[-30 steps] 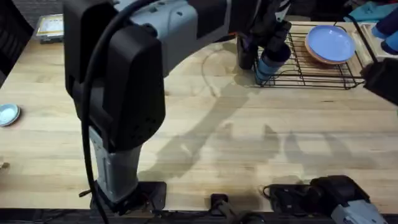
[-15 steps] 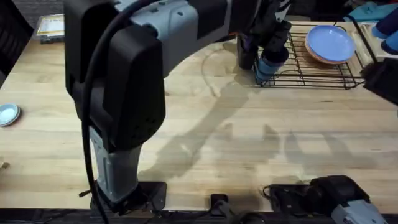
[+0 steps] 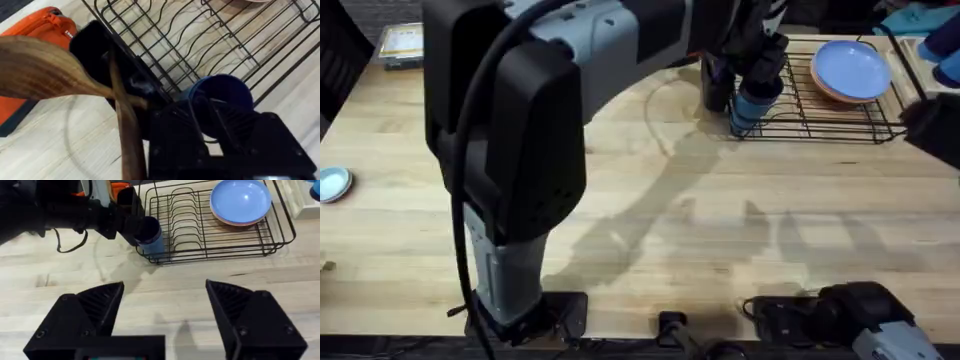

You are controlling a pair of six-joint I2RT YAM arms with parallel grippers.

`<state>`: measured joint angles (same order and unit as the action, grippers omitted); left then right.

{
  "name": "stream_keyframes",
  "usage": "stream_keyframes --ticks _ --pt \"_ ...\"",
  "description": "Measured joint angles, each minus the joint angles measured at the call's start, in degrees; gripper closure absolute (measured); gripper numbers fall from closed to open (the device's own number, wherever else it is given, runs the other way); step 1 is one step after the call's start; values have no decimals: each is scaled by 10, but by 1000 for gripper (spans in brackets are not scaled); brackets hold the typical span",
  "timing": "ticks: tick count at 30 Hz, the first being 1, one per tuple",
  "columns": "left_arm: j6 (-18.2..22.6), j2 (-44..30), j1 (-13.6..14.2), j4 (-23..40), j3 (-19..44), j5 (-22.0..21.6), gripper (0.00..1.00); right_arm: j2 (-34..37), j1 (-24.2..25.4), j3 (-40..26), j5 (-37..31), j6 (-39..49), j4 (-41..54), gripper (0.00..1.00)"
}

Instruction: Pick up the cup on the table and put them onto the rack.

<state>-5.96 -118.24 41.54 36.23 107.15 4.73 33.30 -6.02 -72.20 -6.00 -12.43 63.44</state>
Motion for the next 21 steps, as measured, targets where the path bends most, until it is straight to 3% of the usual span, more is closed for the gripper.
stream_keyframes --ticks 16,21 --pt "0 0 0 0 0 0 671 0 0 0 0 0 0 4" --pt "0 0 0 0 0 0 603 0 0 0 0 0 0 4"
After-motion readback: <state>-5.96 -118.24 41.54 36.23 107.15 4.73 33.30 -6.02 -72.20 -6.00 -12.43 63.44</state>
